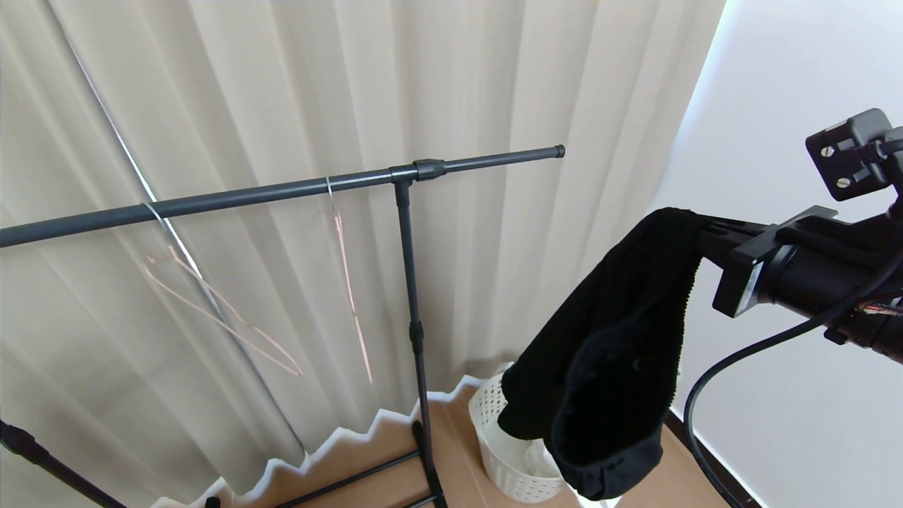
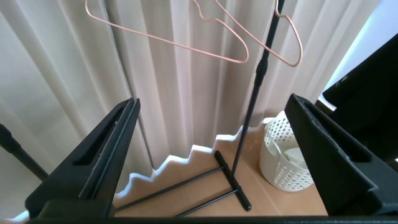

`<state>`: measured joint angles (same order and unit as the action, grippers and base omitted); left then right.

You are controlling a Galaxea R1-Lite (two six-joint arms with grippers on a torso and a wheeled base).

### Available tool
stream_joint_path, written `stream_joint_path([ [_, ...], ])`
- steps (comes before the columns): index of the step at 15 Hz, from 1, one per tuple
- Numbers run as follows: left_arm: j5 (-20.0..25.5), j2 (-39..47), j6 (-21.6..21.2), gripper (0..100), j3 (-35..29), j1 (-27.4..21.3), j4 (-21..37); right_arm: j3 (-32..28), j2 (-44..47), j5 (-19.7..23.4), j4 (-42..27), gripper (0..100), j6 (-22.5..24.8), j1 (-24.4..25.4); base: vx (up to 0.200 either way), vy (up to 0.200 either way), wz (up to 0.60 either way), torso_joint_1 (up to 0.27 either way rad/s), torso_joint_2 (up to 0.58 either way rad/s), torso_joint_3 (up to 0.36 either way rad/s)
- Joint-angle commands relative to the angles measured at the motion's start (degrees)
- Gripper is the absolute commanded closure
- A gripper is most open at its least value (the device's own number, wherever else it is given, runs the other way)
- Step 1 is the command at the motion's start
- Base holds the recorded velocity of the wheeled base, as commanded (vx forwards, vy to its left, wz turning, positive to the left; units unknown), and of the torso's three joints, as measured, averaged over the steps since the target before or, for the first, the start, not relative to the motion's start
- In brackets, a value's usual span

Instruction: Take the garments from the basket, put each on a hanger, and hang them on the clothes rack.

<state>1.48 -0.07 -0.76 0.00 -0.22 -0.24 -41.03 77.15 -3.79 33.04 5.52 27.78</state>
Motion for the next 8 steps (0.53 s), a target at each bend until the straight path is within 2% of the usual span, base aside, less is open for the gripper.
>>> stream_joint_path([
  [1,0.02,0.07,-0.12,0,0.00,-0.04,-0.11,0.08,-0.07,0.01,0.01,100,0.01,-0.01,0.000,0.000,0.00,0.149,-0.35,-0.188],
  [6,0.02,0.07,-0.04,0,0.00,0.04,-0.11,0.87,0.19,-0.08,-0.08,100,0.37,-0.01,0.000,0.000,0.00,0.161,-0.34,-0.191],
  [8,0.02,0.07,-0.04,0,0.00,0.04,-0.11,1.39,-0.16,-0.08,0.10,100,2.65,-0.01,0.000,0.000,0.00,0.127,-0.27,-0.144],
])
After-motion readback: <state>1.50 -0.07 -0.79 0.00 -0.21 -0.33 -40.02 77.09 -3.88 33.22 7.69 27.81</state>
